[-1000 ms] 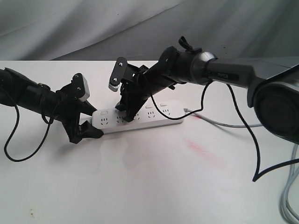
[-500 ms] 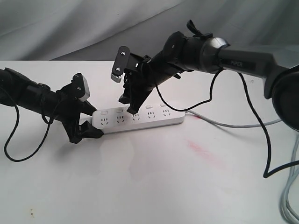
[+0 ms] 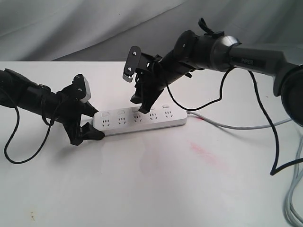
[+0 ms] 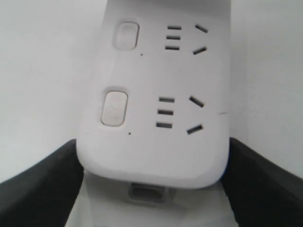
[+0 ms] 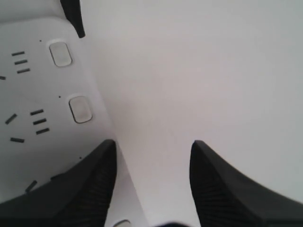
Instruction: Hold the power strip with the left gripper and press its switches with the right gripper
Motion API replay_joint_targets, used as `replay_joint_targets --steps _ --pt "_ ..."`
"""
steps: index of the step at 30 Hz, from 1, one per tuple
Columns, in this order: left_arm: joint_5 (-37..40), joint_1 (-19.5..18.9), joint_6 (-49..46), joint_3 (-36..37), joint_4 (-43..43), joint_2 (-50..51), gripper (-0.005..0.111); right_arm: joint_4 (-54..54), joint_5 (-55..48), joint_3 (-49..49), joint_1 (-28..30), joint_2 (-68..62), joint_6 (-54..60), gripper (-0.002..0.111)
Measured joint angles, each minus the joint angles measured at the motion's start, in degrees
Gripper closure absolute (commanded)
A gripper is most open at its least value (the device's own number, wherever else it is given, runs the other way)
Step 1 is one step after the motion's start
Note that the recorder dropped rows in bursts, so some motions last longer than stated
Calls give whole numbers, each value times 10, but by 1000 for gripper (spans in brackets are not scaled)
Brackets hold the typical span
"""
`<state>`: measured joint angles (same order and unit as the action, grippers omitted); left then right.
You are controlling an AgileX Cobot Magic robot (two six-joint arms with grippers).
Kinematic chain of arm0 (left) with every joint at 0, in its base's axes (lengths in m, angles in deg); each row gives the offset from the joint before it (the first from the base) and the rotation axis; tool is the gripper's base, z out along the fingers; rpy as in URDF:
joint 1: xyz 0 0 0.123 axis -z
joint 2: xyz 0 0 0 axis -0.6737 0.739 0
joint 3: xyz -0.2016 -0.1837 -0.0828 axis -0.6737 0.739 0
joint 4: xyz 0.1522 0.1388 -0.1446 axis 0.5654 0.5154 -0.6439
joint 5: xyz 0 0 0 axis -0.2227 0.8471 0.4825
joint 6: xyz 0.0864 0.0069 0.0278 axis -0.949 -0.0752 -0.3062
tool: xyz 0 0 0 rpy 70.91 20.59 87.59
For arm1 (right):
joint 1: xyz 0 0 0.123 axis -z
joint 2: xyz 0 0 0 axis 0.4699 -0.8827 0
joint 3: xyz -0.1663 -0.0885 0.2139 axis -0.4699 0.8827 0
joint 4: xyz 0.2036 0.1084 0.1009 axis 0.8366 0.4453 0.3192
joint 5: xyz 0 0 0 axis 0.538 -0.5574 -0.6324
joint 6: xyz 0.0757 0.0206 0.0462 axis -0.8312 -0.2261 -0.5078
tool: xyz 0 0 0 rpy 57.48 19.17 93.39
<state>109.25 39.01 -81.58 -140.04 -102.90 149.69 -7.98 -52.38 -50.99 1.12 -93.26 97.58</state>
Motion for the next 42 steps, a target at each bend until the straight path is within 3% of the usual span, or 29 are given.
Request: replay_joint_targets --steps 42 --pt "0 0 0 0 0 0 49 -11 1 4 0 -20 -18 63"
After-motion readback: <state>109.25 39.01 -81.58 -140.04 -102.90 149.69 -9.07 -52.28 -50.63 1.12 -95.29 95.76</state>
